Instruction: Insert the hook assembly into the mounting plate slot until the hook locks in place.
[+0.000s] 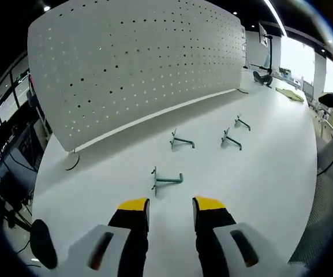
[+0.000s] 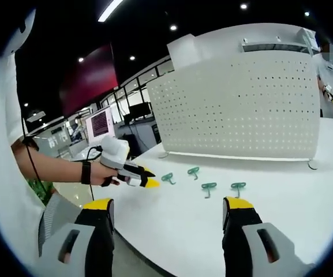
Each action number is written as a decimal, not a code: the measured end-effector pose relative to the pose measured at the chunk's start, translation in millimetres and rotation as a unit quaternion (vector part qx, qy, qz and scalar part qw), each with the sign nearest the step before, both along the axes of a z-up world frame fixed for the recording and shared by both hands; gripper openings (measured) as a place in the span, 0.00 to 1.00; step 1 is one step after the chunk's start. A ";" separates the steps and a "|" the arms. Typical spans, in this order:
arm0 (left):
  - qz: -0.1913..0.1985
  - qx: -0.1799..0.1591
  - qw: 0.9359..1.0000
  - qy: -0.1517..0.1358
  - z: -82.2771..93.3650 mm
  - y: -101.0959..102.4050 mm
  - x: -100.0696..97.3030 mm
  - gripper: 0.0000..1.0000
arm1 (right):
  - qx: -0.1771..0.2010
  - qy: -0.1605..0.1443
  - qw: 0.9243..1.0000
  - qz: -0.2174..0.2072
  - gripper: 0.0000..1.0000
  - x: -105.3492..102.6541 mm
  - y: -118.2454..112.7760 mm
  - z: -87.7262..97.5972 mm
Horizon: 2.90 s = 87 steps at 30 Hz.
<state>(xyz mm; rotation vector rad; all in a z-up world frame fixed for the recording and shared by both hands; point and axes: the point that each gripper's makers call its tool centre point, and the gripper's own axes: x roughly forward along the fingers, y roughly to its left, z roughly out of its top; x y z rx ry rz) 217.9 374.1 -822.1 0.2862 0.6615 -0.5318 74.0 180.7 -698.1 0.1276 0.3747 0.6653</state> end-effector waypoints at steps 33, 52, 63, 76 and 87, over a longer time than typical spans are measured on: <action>-0.008 0.034 0.999 0.010 -15.0 7.8 30.2 0.15 | 0.002 0.013 1.000 -0.012 0.78 0.1 -2.9 -5.6; -0.037 0.058 0.997 0.024 -25.0 2.2 32.6 0.07 | 0.010 0.017 1.000 -0.012 0.78 2.3 -3.2 -7.5; -0.038 0.050 0.998 0.030 -24.9 -2.1 34.1 0.05 | 0.009 0.017 1.000 -0.010 0.78 2.1 -2.4 -7.6; -0.023 0.015 0.998 0.056 -21.8 -8.1 17.5 0.03 | 0.006 0.012 1.000 0.002 0.78 2.6 1.6 -3.9; -0.020 -0.016 0.999 0.041 -4.3 -16.9 11.6 0.03 | 0.008 0.007 1.000 0.006 0.76 2.6 4.5 -2.6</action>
